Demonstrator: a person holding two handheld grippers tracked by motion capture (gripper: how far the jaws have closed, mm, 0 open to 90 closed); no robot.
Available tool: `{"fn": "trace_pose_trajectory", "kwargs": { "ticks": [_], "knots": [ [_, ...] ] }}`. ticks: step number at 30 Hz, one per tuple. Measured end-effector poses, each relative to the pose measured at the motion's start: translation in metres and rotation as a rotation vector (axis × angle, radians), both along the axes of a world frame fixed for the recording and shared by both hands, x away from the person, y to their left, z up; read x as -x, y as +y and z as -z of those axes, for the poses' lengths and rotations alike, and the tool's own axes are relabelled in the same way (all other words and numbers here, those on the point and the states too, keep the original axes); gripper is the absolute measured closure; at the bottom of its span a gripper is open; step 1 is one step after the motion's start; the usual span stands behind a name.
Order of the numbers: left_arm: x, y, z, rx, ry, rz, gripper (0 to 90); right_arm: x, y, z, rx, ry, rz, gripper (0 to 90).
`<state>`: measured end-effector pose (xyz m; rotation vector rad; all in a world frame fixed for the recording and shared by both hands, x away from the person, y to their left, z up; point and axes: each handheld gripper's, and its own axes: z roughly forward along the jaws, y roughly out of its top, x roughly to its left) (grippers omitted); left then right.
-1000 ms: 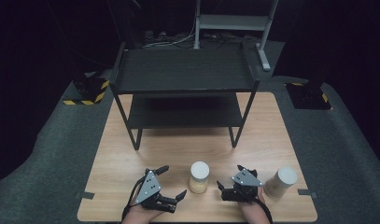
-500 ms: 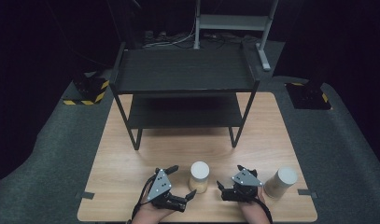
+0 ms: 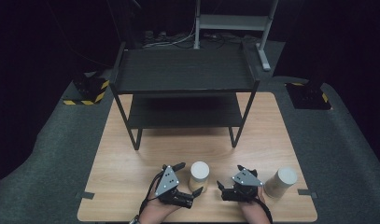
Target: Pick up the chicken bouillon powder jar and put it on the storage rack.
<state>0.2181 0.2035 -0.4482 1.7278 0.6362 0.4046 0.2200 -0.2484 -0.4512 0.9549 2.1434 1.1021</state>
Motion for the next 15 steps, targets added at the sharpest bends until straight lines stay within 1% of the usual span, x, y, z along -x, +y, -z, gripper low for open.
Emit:
{"fn": "trace_pose_trajectory", "kwargs": {
  "ticks": [7, 10, 12, 13, 15],
  "knots": [
    [-0.007, -0.011, 0.006, -0.020, 0.007, -0.001, 0.3, 0.000, 0.000, 0.000, -0.001, 0.002, 0.000, 0.4],
    [-0.009, -0.013, 0.008, -0.016, 0.012, -0.002, 1.0, 0.000, 0.000, 0.000, -0.002, 0.001, -0.001, 0.4],
    [-0.011, -0.015, 0.010, -0.005, 0.019, -0.004, 2.1, 0.000, 0.000, 0.000, -0.001, 0.000, -0.002, 0.4],
    [-0.013, -0.015, 0.011, 0.002, 0.025, -0.001, 3.0, 0.000, 0.000, 0.000, 0.000, -0.001, -0.003, 0.4],
    [-0.015, -0.014, 0.014, 0.006, 0.025, 0.007, 7.0, 0.000, 0.000, 0.000, 0.003, 0.000, -0.006, 0.4]
  ]
}}
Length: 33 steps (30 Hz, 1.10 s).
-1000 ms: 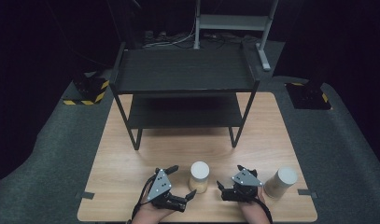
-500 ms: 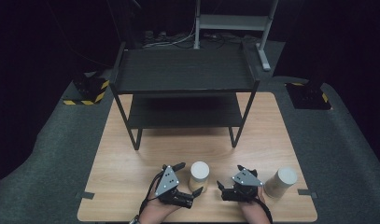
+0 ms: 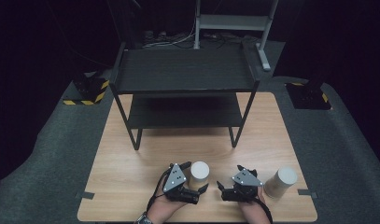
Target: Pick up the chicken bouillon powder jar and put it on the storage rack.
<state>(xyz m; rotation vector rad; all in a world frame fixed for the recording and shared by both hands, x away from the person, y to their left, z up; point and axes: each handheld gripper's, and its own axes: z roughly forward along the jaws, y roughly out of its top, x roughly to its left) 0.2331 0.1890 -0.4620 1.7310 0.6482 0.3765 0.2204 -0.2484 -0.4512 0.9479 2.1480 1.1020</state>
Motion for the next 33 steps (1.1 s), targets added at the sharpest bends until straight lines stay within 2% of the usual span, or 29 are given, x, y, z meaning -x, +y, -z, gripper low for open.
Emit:
{"fn": "trace_pose_trajectory", "kwargs": {
  "ticks": [3, 5, 14, 19, 23, 27, 33],
  "knots": [
    [-0.001, 0.000, 0.001, -0.007, 0.003, 0.001, 13.3, 0.000, 0.000, 0.000, 0.000, 0.000, -0.001, 0.4],
    [-0.003, 0.002, 0.003, 0.008, 0.007, 0.008, 19.4, 0.000, 0.000, 0.000, -0.001, 0.000, -0.001, 0.4],
    [-0.006, 0.004, 0.009, 0.033, 0.014, 0.021, 31.0, -0.001, -0.001, 0.000, -0.006, 0.003, -0.002, 0.4],
    [-0.005, 0.004, 0.009, 0.025, -0.001, 0.022, 32.7, -0.001, -0.001, 0.000, -0.007, 0.005, -0.003, 0.4],
    [-0.003, 0.002, 0.004, 0.002, -0.007, 0.013, 33.8, -0.001, -0.001, 0.000, -0.006, 0.005, -0.004, 0.4],
    [-0.006, 0.009, 0.002, 0.034, 0.020, 0.013, 34.3, -0.001, -0.002, 0.000, -0.007, 0.003, -0.005, 0.4],
    [-0.002, 0.017, -0.006, 0.034, -0.002, -0.007, 34.3, -0.001, -0.002, 0.000, -0.008, 0.003, -0.003, 0.4]
  ]
}}
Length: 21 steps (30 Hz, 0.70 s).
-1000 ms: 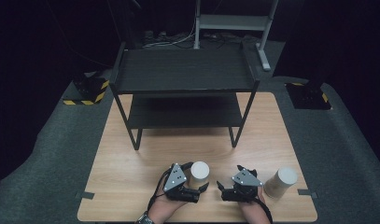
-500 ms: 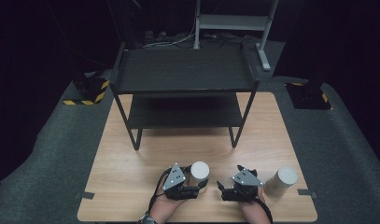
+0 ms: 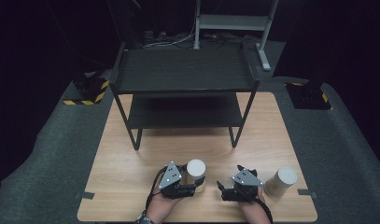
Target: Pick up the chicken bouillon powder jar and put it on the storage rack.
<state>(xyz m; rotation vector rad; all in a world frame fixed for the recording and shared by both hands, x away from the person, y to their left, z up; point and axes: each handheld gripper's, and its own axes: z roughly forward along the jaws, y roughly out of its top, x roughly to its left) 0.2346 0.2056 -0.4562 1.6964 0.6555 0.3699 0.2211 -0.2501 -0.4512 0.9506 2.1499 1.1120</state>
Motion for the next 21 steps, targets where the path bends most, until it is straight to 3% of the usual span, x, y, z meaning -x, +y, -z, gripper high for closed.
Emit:
{"fn": "trace_pose_trajectory", "kwargs": {
  "ticks": [21],
  "knots": [
    [0.013, 0.037, -0.034, -0.008, -0.040, -0.136, 34.3, 0.000, 0.000, 0.000, 0.001, -0.001, 0.001, 0.4]
  ]
}}
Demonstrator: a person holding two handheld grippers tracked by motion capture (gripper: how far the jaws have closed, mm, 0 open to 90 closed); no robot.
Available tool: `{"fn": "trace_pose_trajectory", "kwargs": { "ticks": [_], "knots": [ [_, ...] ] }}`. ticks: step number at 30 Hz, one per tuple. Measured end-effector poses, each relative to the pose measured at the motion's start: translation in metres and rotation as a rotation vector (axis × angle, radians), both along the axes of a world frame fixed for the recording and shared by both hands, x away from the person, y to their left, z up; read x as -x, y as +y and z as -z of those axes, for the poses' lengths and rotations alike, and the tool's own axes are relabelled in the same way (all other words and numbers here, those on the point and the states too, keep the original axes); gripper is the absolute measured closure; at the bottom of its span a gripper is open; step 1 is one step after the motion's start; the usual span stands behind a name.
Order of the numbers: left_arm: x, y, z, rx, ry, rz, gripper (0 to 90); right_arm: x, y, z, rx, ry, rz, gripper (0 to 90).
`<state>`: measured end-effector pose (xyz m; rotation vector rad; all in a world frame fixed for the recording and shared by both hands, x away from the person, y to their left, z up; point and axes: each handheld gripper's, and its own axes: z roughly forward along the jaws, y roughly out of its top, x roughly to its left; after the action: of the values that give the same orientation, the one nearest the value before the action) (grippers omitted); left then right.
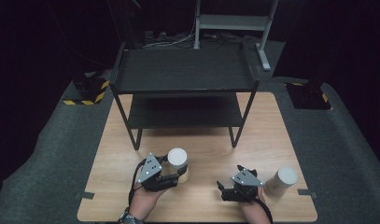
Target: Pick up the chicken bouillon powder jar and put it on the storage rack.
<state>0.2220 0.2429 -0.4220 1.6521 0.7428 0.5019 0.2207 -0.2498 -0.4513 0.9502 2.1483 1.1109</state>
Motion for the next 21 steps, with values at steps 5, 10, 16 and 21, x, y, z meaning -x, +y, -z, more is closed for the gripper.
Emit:
{"fn": "trace_pose_trajectory", "kwargs": {
  "ticks": [5, 10, 16, 21],
  "knots": [
    [0.001, 0.008, -0.008, 0.001, -0.010, -0.023, 34.3, 0.000, 0.000, 0.000, 0.000, 0.001, 0.000, 0.4],
    [0.002, 0.017, -0.018, 0.013, -0.024, -0.051, 34.3, 0.000, 0.000, 0.000, 0.000, 0.001, 0.000, 0.4],
    [0.003, 0.025, -0.029, 0.021, -0.044, -0.079, 34.3, 0.000, 0.000, 0.000, -0.001, 0.000, 0.001, 0.4],
    [0.002, 0.030, -0.038, 0.031, -0.054, -0.095, 34.3, 0.000, -0.001, 0.000, -0.006, 0.004, 0.003, 0.4]
  ]
}}
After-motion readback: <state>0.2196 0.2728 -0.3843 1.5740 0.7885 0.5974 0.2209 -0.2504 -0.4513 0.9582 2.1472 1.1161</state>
